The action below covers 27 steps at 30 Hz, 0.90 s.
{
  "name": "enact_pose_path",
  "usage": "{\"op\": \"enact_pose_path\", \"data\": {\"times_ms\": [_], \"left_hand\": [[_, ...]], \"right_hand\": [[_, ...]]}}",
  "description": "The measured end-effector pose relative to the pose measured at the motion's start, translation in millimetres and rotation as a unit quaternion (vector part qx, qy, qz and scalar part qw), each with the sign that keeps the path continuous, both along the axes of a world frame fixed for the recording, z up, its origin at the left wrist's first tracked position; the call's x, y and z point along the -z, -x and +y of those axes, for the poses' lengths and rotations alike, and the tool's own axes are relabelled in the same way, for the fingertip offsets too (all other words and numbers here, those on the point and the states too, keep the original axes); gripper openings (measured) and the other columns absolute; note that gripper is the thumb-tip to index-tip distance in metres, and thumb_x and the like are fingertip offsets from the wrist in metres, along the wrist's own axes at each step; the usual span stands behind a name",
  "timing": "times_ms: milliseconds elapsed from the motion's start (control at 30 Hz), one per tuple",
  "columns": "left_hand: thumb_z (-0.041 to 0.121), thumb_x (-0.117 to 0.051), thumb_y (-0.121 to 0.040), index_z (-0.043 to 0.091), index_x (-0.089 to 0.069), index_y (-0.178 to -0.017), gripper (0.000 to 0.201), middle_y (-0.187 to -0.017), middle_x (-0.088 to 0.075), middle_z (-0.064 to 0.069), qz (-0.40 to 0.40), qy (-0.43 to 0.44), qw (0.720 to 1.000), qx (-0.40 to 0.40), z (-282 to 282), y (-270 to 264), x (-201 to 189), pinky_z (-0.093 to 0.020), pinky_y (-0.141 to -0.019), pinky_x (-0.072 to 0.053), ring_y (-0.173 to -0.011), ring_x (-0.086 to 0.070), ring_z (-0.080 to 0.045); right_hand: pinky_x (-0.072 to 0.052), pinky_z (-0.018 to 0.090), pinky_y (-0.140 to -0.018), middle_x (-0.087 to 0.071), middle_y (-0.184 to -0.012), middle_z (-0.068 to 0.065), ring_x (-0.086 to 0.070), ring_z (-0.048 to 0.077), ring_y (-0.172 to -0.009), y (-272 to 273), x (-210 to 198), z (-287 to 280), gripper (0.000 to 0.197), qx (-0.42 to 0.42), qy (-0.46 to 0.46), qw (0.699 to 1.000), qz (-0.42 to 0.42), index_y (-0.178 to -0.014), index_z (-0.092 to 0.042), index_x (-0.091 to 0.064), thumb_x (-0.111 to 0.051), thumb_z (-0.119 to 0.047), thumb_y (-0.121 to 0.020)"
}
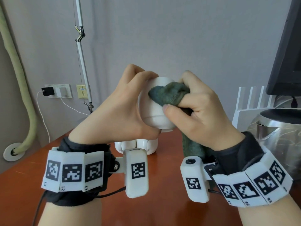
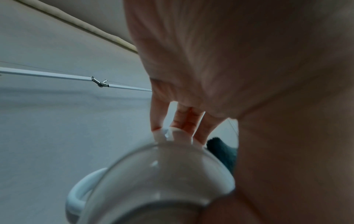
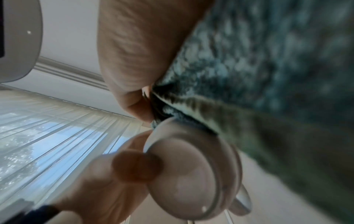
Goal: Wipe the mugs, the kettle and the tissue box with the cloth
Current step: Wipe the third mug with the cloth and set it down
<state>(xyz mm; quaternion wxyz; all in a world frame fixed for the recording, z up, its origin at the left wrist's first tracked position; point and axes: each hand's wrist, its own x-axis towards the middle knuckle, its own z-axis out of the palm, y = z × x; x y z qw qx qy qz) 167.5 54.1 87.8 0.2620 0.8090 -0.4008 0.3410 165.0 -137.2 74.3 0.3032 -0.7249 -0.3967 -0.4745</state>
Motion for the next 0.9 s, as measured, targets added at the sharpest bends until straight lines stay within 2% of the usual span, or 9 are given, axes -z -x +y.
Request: {"op": "enact_pose_path", "data": {"times_ms": [100,233,367,500,567,667,767,833,900], "left_hand": [[0.026,-0.085,-0.052,0.004,-0.047,-0.135,0.094,-0.118,-0.04,-0.007,-0.004,-0.007,1.0,0.014,-4.7,0.8,0.7,-0.006,-0.095,-0.036,-0.111,-0.046,-0.012],[0.029,-0.084,-0.053,0.007,-0.046,-0.136,0.094,-0.12,-0.04,-0.006,0.0,-0.003,1.0,0.01,-1.9,1.9,1.1,-0.003,-0.095,-0.033,-0.113,-0.044,-0.012],[0.043,-0.077,-0.052,0.015,-0.046,-0.135,0.093,-0.12,-0.038,0.001,0.008,0.037,0.999,0.006,7.9,3.2,-1.6,-0.004,-0.097,-0.035,-0.116,-0.043,-0.006],[0.045,-0.074,-0.051,0.015,-0.046,-0.135,0.094,-0.12,-0.036,0.003,-0.003,0.078,0.997,0.002,14.5,3.2,-2.5,-0.012,-0.103,-0.037,-0.117,-0.043,-0.007],[0.042,-0.075,-0.053,0.016,-0.045,-0.134,0.09,-0.119,-0.036,0.005,-0.005,0.097,0.995,0.017,14.9,3.1,-1.8,-0.016,-0.105,-0.039,-0.116,-0.042,-0.003],[0.037,-0.078,-0.053,0.023,-0.044,-0.131,0.086,-0.118,-0.037,0.011,0.02,0.133,0.99,0.048,14.0,3.6,-1.0,-0.024,-0.109,-0.04,-0.116,-0.043,-0.001],[0.033,-0.081,-0.053,0.03,-0.045,-0.128,0.083,-0.118,-0.038,0.008,0.037,0.157,0.983,0.085,12.2,3.1,-1.0,-0.038,-0.111,-0.042,-0.117,-0.046,-0.012],[0.03,-0.084,-0.053,0.032,-0.046,-0.126,0.082,-0.12,-0.04,0.0,0.044,0.169,0.979,0.104,12.2,2.4,-1.4,-0.043,-0.11,-0.042,-0.115,-0.051,-0.021],[0.029,-0.085,-0.053,0.03,-0.046,-0.126,0.083,-0.125,-0.042,-0.014,0.056,0.178,0.975,0.121,12.7,3.0,-2.1,-0.044,-0.108,-0.044,-0.114,-0.053,-0.027]], "right_hand": [[-0.041,0.04,-0.05,-0.036,-0.078,-0.006,-0.045,0.019,-0.06,-3.6,-0.6,-4.1,0.041,0.044,-0.038,0.998,-0.005,-0.055,-0.006,-0.052,-0.054,-0.031,-0.087],[-0.04,0.04,-0.05,-0.034,-0.075,-0.013,-0.043,0.017,-0.06,-9.4,-1.5,-13.6,0.042,0.076,-0.077,0.994,0.013,-0.052,-0.014,-0.047,-0.052,-0.033,-0.088],[-0.035,0.038,-0.051,-0.035,-0.072,-0.01,-0.042,0.018,-0.058,-4.9,-1.9,-11.5,0.04,0.009,-0.062,0.998,0.026,-0.048,-0.007,-0.043,-0.056,-0.022,-0.083],[-0.03,0.039,-0.053,-0.037,-0.07,0.01,-0.041,0.024,-0.058,8.1,-5.3,-10.7,0.036,-0.094,-0.022,0.992,0.08,-0.046,0.002,-0.044,-0.06,-0.008,-0.076],[-0.032,0.033,-0.056,-0.041,-0.07,0.011,-0.045,0.022,-0.06,9.3,-6.7,-11.5,0.034,-0.131,-0.073,0.985,0.083,-0.047,0.003,-0.049,-0.06,-0.008,-0.077],[-0.038,0.018,-0.068,-0.046,-0.078,-0.002,-0.05,0.003,-0.071,5.2,-7.5,-10.3,0.033,-0.113,-0.207,0.969,0.078,-0.055,-0.008,-0.054,-0.059,-0.009,-0.087],[-0.038,0.007,-0.077,-0.041,-0.096,-0.007,-0.05,-0.009,-0.083,1.3,-6.6,-10.5,0.023,-0.11,-0.193,0.963,0.155,-0.079,-0.02,-0.06,-0.059,-0.04,-0.09],[-0.037,0.005,-0.086,-0.036,-0.108,-0.01,-0.048,-0.012,-0.098,0.6,-5.5,-13.6,0.064,-0.107,-0.102,0.965,0.216,-0.111,-0.029,-0.056,-0.062,-0.077,-0.068],[-0.033,0.002,-0.091,-0.03,-0.115,-0.019,-0.041,-0.016,-0.111,-4.9,-1.8,-15.7,0.088,-0.095,-0.019,0.962,0.255,-0.123,-0.046,-0.04,-0.064,-0.086,-0.048]]}}
